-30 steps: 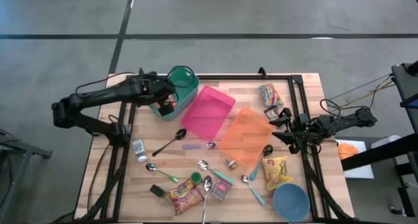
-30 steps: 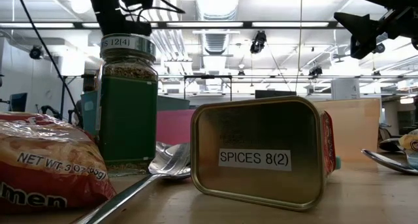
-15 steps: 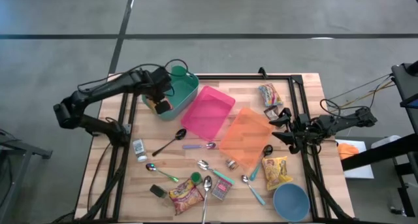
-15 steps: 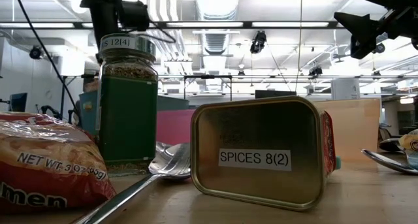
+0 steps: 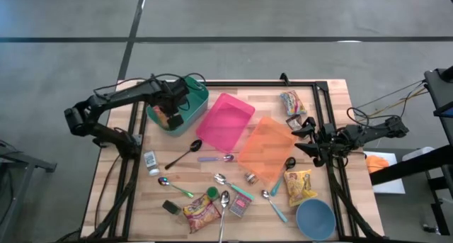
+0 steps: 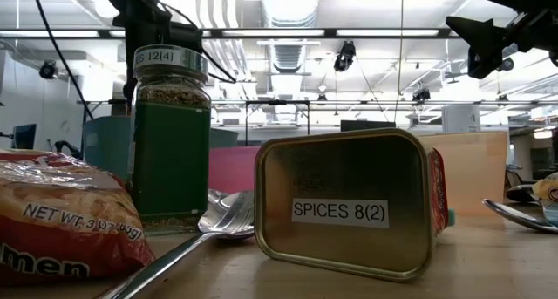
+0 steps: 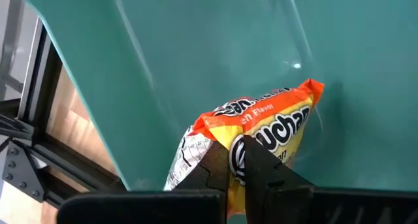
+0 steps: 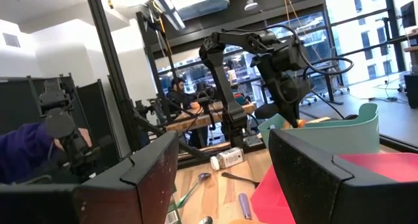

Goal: Pick & Place Food Item
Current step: Put the orange noodle pack into the green bin

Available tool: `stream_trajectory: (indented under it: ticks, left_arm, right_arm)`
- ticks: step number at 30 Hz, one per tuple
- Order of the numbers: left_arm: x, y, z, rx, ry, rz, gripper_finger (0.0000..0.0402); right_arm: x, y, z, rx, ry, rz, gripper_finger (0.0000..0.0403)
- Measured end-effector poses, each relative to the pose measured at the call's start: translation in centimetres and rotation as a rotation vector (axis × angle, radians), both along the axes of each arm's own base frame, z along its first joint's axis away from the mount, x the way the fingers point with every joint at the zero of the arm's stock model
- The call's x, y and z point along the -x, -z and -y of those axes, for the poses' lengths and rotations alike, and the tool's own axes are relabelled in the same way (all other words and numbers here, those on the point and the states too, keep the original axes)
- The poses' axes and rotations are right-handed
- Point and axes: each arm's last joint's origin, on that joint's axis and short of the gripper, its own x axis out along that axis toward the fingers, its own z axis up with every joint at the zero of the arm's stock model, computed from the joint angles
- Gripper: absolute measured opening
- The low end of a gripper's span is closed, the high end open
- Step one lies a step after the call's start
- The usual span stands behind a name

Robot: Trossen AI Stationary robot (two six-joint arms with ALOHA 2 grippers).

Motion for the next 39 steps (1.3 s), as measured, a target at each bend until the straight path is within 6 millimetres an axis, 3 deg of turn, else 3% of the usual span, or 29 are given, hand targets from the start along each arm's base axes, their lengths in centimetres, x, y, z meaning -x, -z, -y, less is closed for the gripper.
stream_trajectory:
  ticks: [13, 25, 39]
  left_arm:
    - [-0.1, 0.2, 0.0, 0.031, 0.002, 0.026, 0.0010]
    - [0.9, 3.4, 0.7, 0.066, -0.005, -0.011, 0.0009]
    - [0.9, 3.7, 0.7, 0.063, 0.000, 0.004, 0.0022]
  right_arm:
    - [0.0, 0.0, 0.0, 0.000, 0.000, -0.001, 0.0235]
    - [0.0, 0.0, 0.0, 0.001, 0.000, -0.003, 0.0235]
    - [0.0, 0.0, 0.0, 0.001, 0.000, -0.004, 0.0235]
